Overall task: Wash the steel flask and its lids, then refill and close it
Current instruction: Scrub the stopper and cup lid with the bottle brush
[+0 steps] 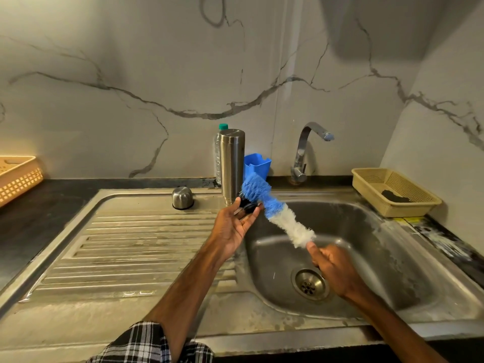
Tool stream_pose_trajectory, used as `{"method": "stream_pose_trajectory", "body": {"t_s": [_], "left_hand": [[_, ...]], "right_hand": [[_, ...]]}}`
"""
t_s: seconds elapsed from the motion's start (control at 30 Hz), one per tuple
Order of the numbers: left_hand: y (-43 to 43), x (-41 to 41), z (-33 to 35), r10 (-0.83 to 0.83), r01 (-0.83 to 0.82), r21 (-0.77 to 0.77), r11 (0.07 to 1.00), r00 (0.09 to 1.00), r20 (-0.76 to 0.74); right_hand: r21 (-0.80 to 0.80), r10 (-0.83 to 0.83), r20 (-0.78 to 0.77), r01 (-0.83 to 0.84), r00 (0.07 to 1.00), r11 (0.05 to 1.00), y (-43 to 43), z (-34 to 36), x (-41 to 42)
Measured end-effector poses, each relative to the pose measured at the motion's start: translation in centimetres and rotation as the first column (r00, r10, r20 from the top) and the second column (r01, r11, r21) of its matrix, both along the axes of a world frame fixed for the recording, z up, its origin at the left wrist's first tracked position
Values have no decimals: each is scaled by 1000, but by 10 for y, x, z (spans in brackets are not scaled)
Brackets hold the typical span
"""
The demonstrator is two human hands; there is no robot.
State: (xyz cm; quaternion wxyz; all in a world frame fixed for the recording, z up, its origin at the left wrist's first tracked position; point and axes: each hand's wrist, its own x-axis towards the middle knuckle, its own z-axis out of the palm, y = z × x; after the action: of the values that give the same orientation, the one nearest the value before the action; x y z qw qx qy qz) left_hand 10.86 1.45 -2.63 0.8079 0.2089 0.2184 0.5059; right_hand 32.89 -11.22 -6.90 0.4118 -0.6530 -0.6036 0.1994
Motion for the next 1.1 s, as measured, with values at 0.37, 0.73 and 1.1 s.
{"method": "stream_pose_trajectory", "body": {"t_s": [0.37,0.73,1.1], "left_hand": [[0,2,0,13,-13,14,1000,1000,-18],[-1,-1,4,-4,8,40,999,996,-94],[-1,-3,4,-48,48,89,995,999,-3]], "right_hand": [[4,-47,30,47,998,999,3,-4,6],[-3,15,-40,-16,999,1000,-1,-1,2],[-3,-37,-69,37,997,999,1,1,5]]}}
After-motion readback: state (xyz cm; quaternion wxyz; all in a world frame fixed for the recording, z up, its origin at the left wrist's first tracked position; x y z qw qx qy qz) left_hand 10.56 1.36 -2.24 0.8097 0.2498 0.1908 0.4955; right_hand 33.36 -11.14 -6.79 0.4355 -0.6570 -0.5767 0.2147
